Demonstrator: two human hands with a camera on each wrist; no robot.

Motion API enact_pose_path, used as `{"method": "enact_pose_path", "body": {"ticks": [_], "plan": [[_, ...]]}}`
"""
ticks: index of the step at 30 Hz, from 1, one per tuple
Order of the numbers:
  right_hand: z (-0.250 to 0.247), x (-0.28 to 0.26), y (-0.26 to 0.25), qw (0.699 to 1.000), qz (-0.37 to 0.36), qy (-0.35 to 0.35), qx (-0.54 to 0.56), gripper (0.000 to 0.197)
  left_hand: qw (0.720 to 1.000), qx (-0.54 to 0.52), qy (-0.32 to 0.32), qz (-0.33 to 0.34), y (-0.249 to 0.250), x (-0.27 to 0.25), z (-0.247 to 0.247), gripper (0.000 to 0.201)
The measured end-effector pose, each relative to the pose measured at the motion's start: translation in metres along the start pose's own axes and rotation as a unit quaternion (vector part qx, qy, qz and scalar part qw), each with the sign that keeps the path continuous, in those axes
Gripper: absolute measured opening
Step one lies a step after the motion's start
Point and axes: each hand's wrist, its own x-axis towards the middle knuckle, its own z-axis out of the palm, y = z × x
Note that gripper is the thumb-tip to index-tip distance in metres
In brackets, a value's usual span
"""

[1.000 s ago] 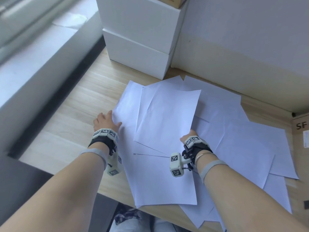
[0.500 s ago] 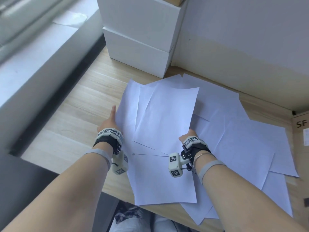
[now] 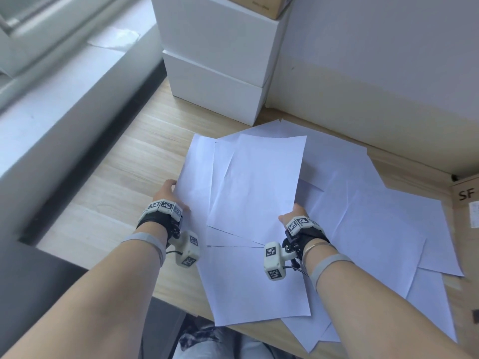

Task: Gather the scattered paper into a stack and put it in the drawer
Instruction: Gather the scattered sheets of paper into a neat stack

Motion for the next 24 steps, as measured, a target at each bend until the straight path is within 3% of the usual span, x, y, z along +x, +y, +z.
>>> {"method": "enact_pose_path", "body": {"ticks": [4,6,8,11,15,17,20,24], "plan": [[0.003,-0.002,-0.003,1.000,-0.014,-0.006,0.009,0.036,1.000,0.007,0.008,-0.015,-0.002,-0.003,-0.001,0.022],[0.004,-0.002,-0.005,1.000,-0.018,-0.002,0.014,0.035,1.000,0.000,0.009,-0.015,-0.006,-0.002,0.000,0.014],[0.004,-0.002,-0.005,1.000,-0.022,0.001,0.015,0.034,1.000,-0.004,0.011,-0.018,-0.007,-0.001,0.000,0.017],[0.006,-0.001,-0.007,0.999,-0.031,0.008,0.011,0.032,0.999,0.005,0.023,-0.030,-0.009,0.004,0.001,0.040],[0.011,0.000,-0.013,0.999,-0.039,0.010,0.005,0.031,0.999,-0.015,0.034,-0.028,-0.011,0.006,0.003,0.038],[0.014,0.001,-0.017,0.999,-0.043,0.004,-0.001,0.031,0.999,-0.032,0.009,-0.005,-0.008,0.005,0.001,0.033],[0.019,0.000,-0.024,0.998,-0.055,-0.005,-0.016,0.031,0.998,-0.039,-0.039,0.009,-0.004,0.003,0.000,0.058],[0.028,-0.001,-0.037,0.997,-0.073,-0.011,-0.018,0.032,0.999,-0.038,-0.008,-0.024,-0.004,0.004,0.001,0.046]]}}
